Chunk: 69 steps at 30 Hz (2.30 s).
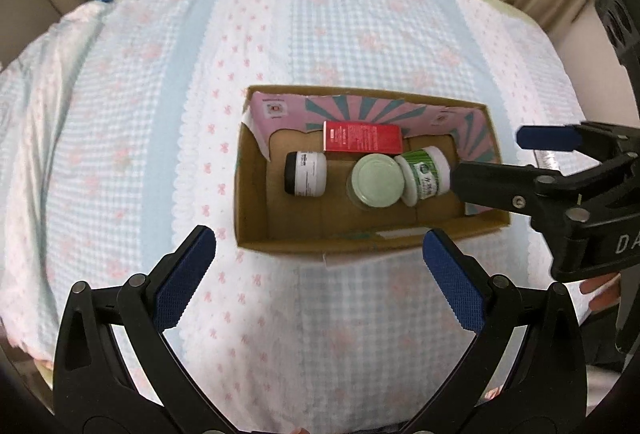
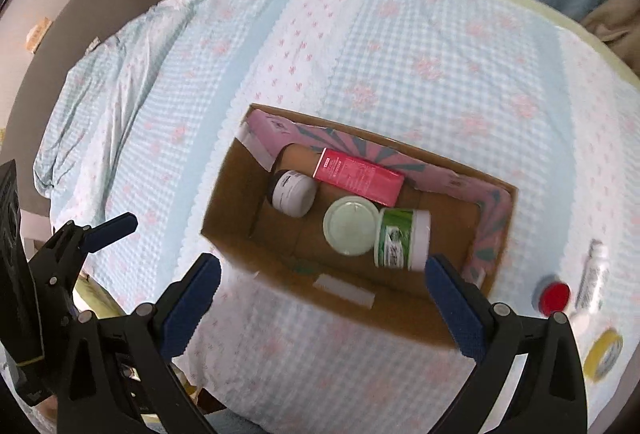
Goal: Organize rigid objects
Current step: 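Open both tools and lift them away from the box, then grasp the red lid with the left tool while the right tool grasps the white earbud case, then carry the red lid and white earbud case over the cardboard box with both tools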
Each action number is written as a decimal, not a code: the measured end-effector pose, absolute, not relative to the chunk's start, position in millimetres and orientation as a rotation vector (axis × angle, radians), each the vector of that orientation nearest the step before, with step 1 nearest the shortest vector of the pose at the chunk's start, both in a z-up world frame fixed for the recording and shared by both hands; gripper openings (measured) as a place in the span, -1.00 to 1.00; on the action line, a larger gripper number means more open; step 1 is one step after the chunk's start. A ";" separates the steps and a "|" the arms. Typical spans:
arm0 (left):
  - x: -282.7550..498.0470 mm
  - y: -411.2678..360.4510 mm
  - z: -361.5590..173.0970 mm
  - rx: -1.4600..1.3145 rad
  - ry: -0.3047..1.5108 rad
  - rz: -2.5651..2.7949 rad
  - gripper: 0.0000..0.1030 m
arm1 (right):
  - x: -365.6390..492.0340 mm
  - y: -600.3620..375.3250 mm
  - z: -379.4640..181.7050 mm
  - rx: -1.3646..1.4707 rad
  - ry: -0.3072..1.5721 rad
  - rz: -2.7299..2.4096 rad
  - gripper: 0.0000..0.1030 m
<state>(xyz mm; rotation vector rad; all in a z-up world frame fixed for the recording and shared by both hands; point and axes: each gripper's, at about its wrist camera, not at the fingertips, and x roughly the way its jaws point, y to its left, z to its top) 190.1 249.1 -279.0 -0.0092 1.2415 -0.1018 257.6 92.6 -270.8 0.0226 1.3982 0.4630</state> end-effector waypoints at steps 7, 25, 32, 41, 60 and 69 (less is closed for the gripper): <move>162.0 223.7 -240.3 0.066 1.183 -0.140 0.99 | 204.0 43.6 -225.3 0.114 1.346 0.323 0.99; 133.1 15.4 -226.4 0.025 1.056 -0.213 0.99 | 113.0 -201.4 -206.0 0.111 1.167 0.042 0.99; 157.1 -65.0 -297.4 0.045 1.073 -0.227 0.99 | 119.3 -258.5 -266.2 0.039 1.126 0.085 0.99; 189.3 -125.3 -415.3 0.058 1.093 -0.281 0.96 | 135.0 -280.9 -392.7 -0.038 1.109 0.145 0.86; 225.4 -163.9 -490.7 0.112 1.054 -0.370 -0.02 | 173.9 -282.2 -475.5 -0.084 1.021 0.156 0.09; 225.9 -160.9 -481.4 0.090 1.076 -0.372 -0.02 | 176.1 -284.6 -468.0 -0.034 1.039 0.130 0.08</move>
